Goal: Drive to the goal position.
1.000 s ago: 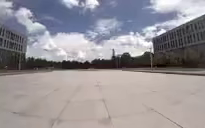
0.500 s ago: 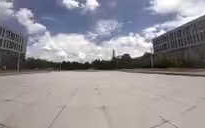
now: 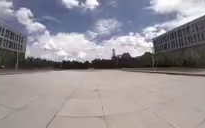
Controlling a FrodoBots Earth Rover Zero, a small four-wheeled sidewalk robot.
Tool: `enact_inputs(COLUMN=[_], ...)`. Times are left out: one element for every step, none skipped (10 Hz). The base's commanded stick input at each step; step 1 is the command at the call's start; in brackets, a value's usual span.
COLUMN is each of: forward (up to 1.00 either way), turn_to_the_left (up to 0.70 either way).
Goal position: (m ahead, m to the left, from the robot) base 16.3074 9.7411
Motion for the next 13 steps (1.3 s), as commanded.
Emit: enact_inputs(forward=[0.7, 0.7, 0.7, 0.7, 0.7, 0.7, 0.7, 0.7, 0.7, 0.7, 0.7, 0.7, 0.7], turn_to_the_left=[0.0, 0.0, 0.0, 0.0, 0.0, 0.0, 0.0, 0.0, 0.0, 0.0, 0.13, 0.28, 0.35])
